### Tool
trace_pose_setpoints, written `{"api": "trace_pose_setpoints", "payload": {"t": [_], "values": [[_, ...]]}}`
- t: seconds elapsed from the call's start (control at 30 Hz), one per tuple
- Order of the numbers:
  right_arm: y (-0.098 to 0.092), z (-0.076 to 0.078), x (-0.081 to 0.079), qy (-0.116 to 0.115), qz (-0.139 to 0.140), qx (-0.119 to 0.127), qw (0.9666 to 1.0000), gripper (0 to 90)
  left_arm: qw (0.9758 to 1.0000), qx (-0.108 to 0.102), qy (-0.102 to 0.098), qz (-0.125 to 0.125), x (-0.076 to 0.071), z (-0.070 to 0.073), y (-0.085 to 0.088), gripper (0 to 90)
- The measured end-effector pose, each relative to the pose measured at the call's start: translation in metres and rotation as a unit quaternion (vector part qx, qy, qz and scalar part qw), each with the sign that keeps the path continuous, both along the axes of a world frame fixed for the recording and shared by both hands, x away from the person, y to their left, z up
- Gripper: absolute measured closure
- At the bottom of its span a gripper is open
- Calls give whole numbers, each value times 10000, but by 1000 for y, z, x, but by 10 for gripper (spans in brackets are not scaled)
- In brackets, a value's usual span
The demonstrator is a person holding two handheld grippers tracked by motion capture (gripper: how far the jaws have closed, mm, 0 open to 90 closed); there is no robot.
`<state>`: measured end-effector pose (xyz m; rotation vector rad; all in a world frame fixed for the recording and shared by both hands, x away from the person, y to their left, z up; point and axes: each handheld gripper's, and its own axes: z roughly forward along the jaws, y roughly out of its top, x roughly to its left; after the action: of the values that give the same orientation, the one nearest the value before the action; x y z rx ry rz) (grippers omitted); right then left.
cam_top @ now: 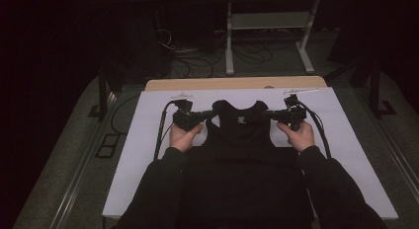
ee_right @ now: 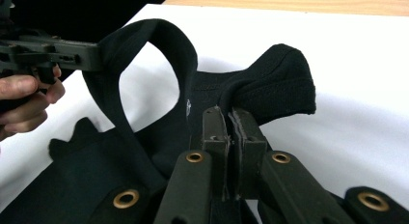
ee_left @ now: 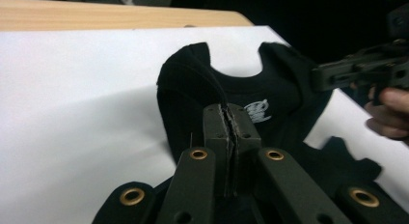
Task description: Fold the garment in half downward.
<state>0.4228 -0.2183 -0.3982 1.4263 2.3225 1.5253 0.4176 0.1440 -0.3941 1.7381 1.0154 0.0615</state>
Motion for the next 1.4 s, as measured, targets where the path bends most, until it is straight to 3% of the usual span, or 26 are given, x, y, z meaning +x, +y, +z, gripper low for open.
{"api": "trace_pose_setpoints", "payload": {"t": [0.23, 0.4, 0.7, 1.2, 1.4], "values": [[5, 9, -15, -67, 216, 194, 9996, 843, 9993, -238, -177, -229, -21, 14, 1, 873], [11, 16, -27, -92, 380, 172, 9991, 843, 9987, -231, -264, -368, -35, 18, -1, 873], [13, 20, -44, -118, 564, 134, 9982, 841, 9989, -230, -176, -376, -48, 13, 7, 873], [11, 12, -63, -45, 745, 254, 9969, 839, 9978, -262, -135, -596, -68, 10, 10, 871], [11, 7, -68, 5, 800, 236, 9965, 838, 9978, -173, -87, -631, -74, 6, 13, 871]]}}
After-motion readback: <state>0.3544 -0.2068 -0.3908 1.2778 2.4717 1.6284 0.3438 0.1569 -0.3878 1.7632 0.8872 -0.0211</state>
